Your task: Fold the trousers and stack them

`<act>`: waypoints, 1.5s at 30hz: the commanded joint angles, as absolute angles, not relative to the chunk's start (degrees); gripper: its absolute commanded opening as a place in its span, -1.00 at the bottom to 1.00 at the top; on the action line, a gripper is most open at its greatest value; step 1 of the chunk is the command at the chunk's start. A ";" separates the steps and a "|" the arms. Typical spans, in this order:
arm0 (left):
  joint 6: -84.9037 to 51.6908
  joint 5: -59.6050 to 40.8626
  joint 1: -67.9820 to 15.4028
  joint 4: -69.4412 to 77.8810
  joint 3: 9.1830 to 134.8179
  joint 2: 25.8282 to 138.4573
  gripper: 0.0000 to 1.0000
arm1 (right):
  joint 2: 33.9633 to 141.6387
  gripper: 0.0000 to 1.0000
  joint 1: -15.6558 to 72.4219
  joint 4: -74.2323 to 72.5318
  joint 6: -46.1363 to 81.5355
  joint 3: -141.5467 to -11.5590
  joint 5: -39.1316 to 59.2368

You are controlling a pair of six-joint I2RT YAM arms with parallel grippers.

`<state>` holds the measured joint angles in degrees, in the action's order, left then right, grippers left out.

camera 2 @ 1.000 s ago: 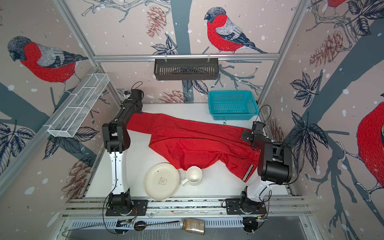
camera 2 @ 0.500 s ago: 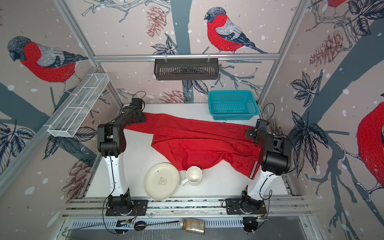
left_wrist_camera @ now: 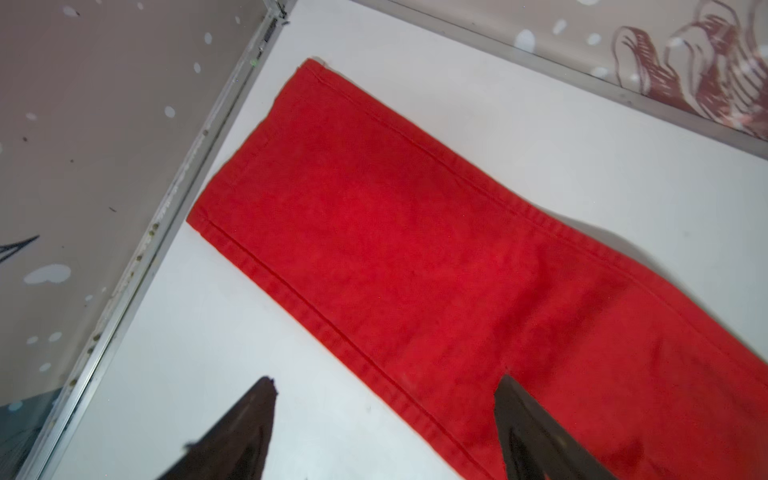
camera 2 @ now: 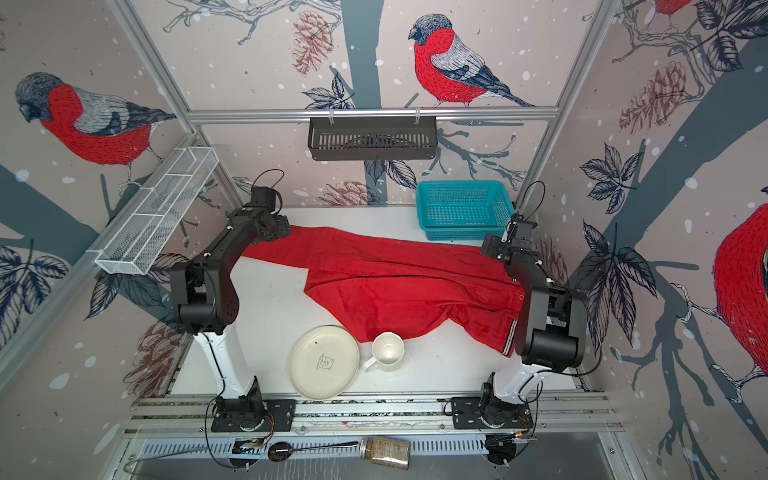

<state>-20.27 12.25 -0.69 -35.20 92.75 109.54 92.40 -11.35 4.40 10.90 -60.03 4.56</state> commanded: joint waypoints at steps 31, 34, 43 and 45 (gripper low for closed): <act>-38.25 -13.99 -8.96 -23.15 59.81 91.08 -1.00 | 51.25 0.80 -5.63 31.33 48.95 -26.36 -5.00; -36.31 -11.31 -9.05 -28.28 63.45 87.89 -1.00 | 52.13 0.74 -1.69 30.38 53.60 -24.85 -7.58; -24.32 6.34 -9.06 -43.58 79.68 81.55 -1.00 | 59.40 0.59 -1.59 29.34 58.25 -21.48 -16.16; -21.23 9.35 -9.05 -45.07 83.20 81.73 -1.00 | 59.80 0.57 -1.58 28.66 58.84 -20.84 -16.62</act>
<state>-27.97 0.19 -9.13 -39.90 79.99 81.93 58.98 -1.45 25.76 55.81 -22.02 -14.90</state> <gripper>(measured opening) 0.057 0.787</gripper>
